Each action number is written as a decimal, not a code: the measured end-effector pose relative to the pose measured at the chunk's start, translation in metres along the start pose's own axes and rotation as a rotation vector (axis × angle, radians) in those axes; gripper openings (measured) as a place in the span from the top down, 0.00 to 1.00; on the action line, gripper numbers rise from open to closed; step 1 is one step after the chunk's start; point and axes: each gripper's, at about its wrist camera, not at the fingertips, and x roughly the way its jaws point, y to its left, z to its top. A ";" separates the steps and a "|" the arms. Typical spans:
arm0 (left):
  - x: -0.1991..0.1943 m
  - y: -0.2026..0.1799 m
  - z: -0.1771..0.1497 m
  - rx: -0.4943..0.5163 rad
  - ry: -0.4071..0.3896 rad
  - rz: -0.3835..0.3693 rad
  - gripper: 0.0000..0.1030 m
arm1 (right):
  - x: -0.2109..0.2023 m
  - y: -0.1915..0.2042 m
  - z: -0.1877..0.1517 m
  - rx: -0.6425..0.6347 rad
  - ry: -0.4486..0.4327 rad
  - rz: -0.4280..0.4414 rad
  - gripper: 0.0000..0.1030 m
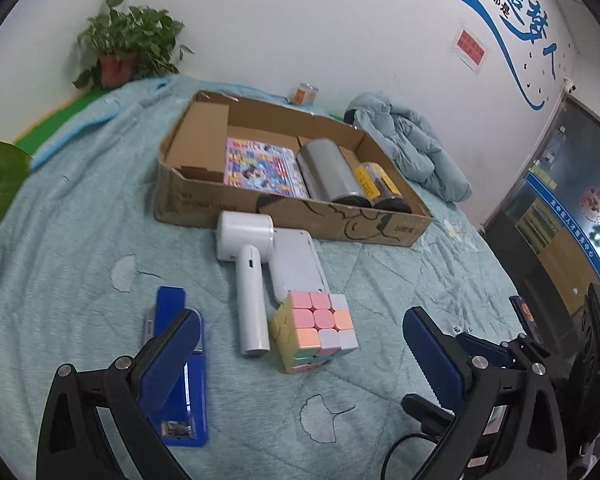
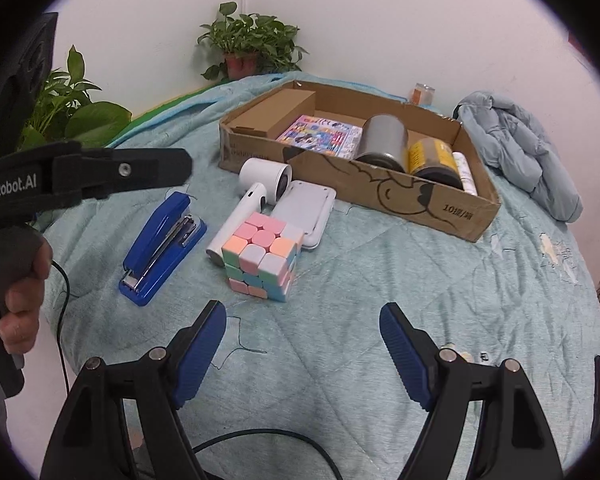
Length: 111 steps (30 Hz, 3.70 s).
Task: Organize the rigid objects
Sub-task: 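Withdraw the left gripper from the box and move toward the pastel cube, then grasp the pastel Rubik's cube with the left gripper, then lift the Rubik's cube with the left gripper and lower it into the box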
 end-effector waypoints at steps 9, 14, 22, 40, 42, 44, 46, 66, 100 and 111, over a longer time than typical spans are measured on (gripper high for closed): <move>0.065 0.006 0.010 -0.049 0.125 -0.136 0.16 | 0.032 -0.004 0.006 0.013 0.059 0.037 0.23; 0.093 0.004 0.010 -0.068 0.192 -0.201 0.30 | 0.049 -0.009 0.008 0.025 0.088 0.090 0.23; 0.114 0.002 0.005 -0.105 0.247 -0.210 0.38 | 0.073 -0.016 0.007 0.044 0.149 0.193 0.23; 0.125 0.005 0.002 -0.193 0.273 -0.281 0.46 | 0.094 -0.030 0.008 0.047 0.163 0.277 0.35; 0.129 0.010 0.003 -0.208 0.283 -0.268 0.46 | 0.096 -0.032 0.009 0.048 0.166 0.293 0.35; 0.136 0.009 0.002 -0.214 0.306 -0.254 0.46 | 0.098 -0.032 0.010 0.046 0.172 0.300 0.35; 0.139 0.006 0.001 -0.203 0.296 -0.246 0.47 | 0.103 -0.030 0.011 0.035 0.183 0.302 0.38; 0.086 -0.018 0.041 -0.072 0.079 -0.225 0.52 | 0.075 -0.025 0.053 0.011 0.021 0.191 0.39; 0.179 0.100 0.199 -0.124 0.100 -0.189 0.58 | 0.203 -0.018 0.188 -0.024 0.178 0.322 0.39; 0.187 0.106 0.182 -0.124 0.147 -0.185 0.58 | 0.199 -0.036 0.181 0.022 0.156 0.401 0.42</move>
